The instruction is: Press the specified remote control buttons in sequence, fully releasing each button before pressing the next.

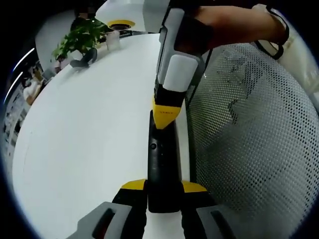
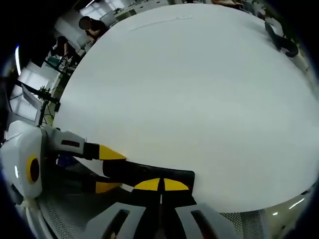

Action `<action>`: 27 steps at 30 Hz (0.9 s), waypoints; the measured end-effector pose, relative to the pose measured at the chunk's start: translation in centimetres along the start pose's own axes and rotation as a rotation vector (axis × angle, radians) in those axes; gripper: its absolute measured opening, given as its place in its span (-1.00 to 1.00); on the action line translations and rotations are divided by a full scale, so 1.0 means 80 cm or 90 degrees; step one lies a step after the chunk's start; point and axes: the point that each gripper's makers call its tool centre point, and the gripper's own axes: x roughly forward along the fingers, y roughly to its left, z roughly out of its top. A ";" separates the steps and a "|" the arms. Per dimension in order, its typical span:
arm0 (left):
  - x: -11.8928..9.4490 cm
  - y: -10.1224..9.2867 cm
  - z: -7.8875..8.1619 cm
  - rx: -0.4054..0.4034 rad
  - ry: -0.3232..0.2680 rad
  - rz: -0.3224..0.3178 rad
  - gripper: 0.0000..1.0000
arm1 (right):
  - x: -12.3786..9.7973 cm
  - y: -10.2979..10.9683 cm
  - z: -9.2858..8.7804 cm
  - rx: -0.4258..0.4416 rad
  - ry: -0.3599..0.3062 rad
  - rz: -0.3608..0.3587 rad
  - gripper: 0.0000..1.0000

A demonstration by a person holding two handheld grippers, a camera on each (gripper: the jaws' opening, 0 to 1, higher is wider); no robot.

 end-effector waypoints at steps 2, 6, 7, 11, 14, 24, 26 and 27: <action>0.000 0.000 0.000 -0.002 -0.001 0.000 -0.54 | 0.000 -0.001 0.000 0.004 0.002 0.002 -1.00; 0.001 0.000 0.000 -0.002 -0.001 0.002 -0.54 | -0.001 -0.001 -0.002 0.014 0.001 0.008 -1.00; 0.001 0.000 0.000 -0.003 -0.001 0.002 -0.54 | -0.001 -0.002 -0.001 0.015 0.002 0.009 -1.00; 0.001 0.001 0.000 -0.006 -0.002 0.001 -0.54 | -0.002 -0.003 -0.003 0.007 0.005 0.003 -1.00; 0.001 0.001 0.000 -0.006 -0.004 0.001 -0.54 | -0.001 -0.003 -0.003 0.013 0.004 0.003 -1.00; 0.000 0.001 0.000 -0.017 -0.025 0.000 -0.54 | -0.002 0.000 -0.004 -0.002 -0.019 -0.019 -1.00; 0.000 0.001 0.000 -0.016 -0.026 -0.002 -0.54 | -0.001 0.001 -0.004 -0.018 -0.013 -0.028 -1.00; 0.000 0.001 0.000 -0.013 -0.024 -0.003 -0.54 | -0.001 0.001 -0.003 -0.027 -0.006 -0.035 -1.00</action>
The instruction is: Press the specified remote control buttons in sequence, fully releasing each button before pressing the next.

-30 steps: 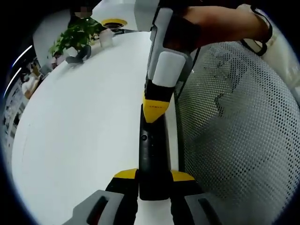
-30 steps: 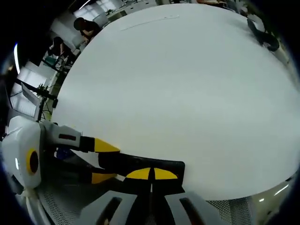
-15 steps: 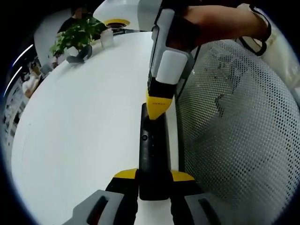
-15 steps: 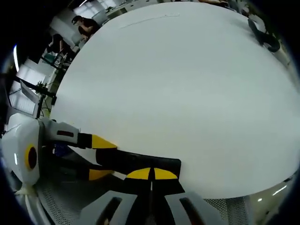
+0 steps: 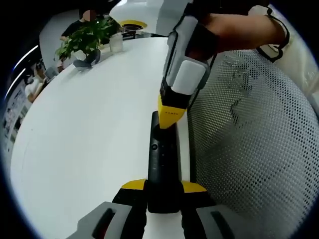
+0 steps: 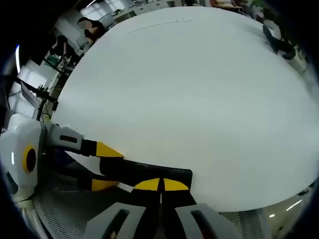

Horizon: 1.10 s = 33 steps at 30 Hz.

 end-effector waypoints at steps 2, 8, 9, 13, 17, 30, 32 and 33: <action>-0.001 0.000 0.000 0.003 0.004 -0.002 -0.54 | 0.001 0.001 0.001 -0.012 0.010 -0.009 -1.00; -0.001 0.000 0.001 0.002 0.006 -0.011 -0.54 | -0.001 -0.001 0.002 0.004 0.030 -0.006 -1.00; -0.001 0.000 0.001 0.004 0.008 -0.011 -0.54 | -0.001 -0.002 0.002 0.017 0.031 -0.002 -1.00; -0.001 0.000 0.001 0.010 0.014 -0.010 -0.54 | -0.004 -0.002 0.005 0.021 0.019 -0.004 -1.00; 0.000 0.000 0.001 0.011 0.015 -0.013 -0.54 | -0.005 -0.003 0.014 0.022 0.003 -0.002 -1.00; 0.001 0.000 0.002 0.006 0.022 -0.019 -0.54 | 0.006 0.003 0.017 0.012 -0.015 0.015 -1.00; 0.002 0.000 0.002 0.005 0.027 -0.019 -0.54 | 0.006 0.003 0.017 0.013 -0.011 0.013 -1.00; 0.001 0.000 0.002 0.004 0.029 -0.018 -0.55 | 0.007 0.003 0.017 0.012 -0.005 0.011 -1.00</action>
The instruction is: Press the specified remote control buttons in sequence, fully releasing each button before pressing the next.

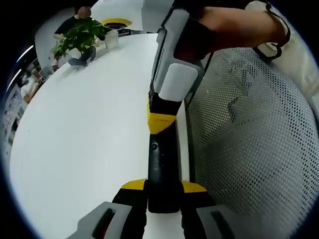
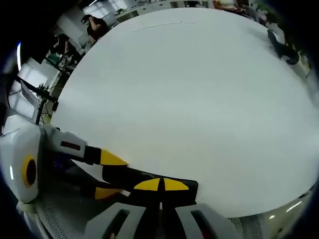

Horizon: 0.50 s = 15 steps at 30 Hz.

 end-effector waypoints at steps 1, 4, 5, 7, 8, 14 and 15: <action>0.000 0.000 0.000 -0.001 0.001 0.000 -0.55 | 0.000 0.000 -0.001 -0.004 0.007 -0.003 -1.00; 0.000 0.000 -0.001 -0.002 0.005 0.001 -0.55 | 0.000 0.002 -0.002 -0.026 0.011 -0.013 -1.00; 0.001 0.000 -0.001 -0.001 0.005 0.000 -0.55 | 0.000 0.003 -0.002 -0.031 0.012 -0.016 -1.00; 0.000 0.000 -0.001 -0.002 0.003 -0.001 -0.55 | 0.000 0.003 -0.003 -0.038 0.015 -0.021 -1.00; 0.000 0.000 -0.001 -0.003 0.003 -0.001 -0.55 | 0.000 0.002 -0.003 -0.040 0.014 -0.023 -1.00; 0.000 0.000 -0.001 -0.003 0.001 -0.003 -0.55 | 0.000 0.001 -0.004 -0.033 0.015 -0.019 -1.00; 0.001 0.000 -0.001 -0.003 0.000 -0.004 -0.55 | 0.000 0.000 -0.005 -0.027 0.015 -0.016 -1.00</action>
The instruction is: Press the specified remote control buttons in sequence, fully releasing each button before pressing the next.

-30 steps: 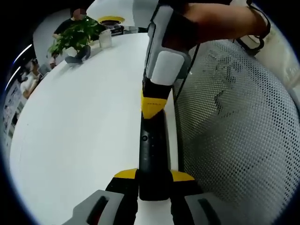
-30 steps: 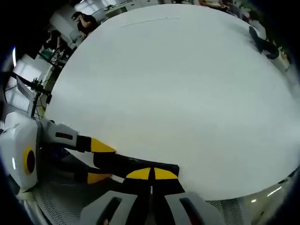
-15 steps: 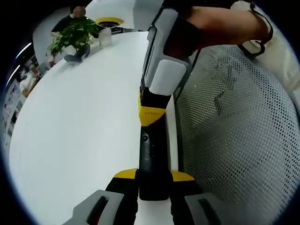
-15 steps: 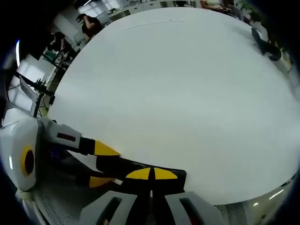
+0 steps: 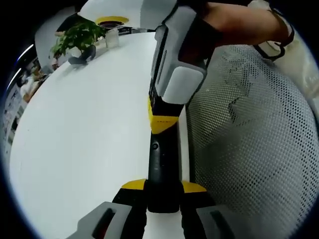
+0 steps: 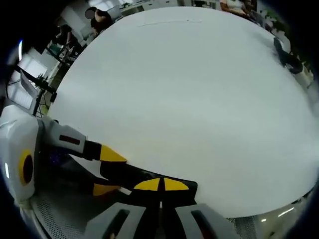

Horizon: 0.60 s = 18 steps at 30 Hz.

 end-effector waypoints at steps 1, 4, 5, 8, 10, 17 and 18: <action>0.000 0.000 0.000 0.000 0.000 0.000 -0.55 | 0.000 0.000 0.000 0.003 0.000 0.002 -1.00; 0.000 0.000 0.000 0.000 0.000 -0.001 -0.55 | 0.000 0.000 0.000 0.008 -0.001 0.005 -1.00; 0.000 0.000 0.000 0.000 0.000 -0.001 -0.55 | 0.000 0.000 -0.001 0.010 -0.001 0.005 -1.00; 0.000 0.000 0.000 0.001 -0.001 -0.002 -0.55 | 0.000 0.000 -0.002 0.004 0.002 0.003 -1.00; 0.000 0.000 0.000 0.000 -0.002 -0.002 -0.55 | 0.000 0.000 -0.002 0.007 0.002 0.003 -1.00; 0.000 0.000 0.001 0.000 -0.002 -0.002 -0.55 | 0.001 -0.001 -0.003 0.007 -0.006 -0.002 -1.00; 0.000 0.000 0.001 -0.002 -0.003 -0.003 -0.55 | 0.001 -0.001 -0.002 0.009 -0.008 -0.002 -1.00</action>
